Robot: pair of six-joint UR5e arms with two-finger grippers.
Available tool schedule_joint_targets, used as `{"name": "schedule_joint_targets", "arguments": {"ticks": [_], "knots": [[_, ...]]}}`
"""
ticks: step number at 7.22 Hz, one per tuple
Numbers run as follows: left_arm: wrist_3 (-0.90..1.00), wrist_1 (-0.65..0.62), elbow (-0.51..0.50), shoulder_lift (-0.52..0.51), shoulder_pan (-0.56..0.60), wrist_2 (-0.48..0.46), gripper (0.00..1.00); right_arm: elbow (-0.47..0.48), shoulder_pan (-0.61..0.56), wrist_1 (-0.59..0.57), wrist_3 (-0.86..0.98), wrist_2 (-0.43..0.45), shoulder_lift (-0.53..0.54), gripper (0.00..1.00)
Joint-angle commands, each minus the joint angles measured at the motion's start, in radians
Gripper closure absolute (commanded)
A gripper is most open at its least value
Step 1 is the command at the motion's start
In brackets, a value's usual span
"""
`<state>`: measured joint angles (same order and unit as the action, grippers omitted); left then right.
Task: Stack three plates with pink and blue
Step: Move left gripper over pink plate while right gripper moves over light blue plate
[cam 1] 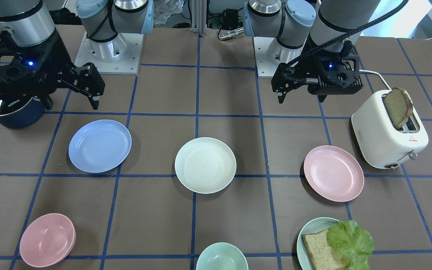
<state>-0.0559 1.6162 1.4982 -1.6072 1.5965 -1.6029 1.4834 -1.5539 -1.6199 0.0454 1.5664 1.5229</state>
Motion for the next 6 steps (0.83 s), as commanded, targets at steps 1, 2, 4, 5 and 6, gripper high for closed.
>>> {"name": "schedule_joint_targets", "arguments": {"ticks": [1,2,4,5,6], "knots": [[0.004,0.001,0.000,0.006,-0.001,0.000,0.00,0.002,0.002,0.000,0.001,0.001,-0.001,0.00],[0.002,0.001,0.002,0.006,0.000,0.007,0.00,0.002,0.002,0.003,0.001,0.003,-0.001,0.00],[0.001,0.002,0.005,0.007,-0.003,0.015,0.00,0.005,0.018,0.012,0.004,-0.006,-0.001,0.00],[0.004,0.016,0.011,0.009,-0.003,0.011,0.00,0.008,0.018,0.012,0.002,-0.006,-0.003,0.00],[0.005,0.014,0.014,0.007,-0.010,0.012,0.00,0.009,0.018,0.008,0.002,-0.006,-0.001,0.00]]}}
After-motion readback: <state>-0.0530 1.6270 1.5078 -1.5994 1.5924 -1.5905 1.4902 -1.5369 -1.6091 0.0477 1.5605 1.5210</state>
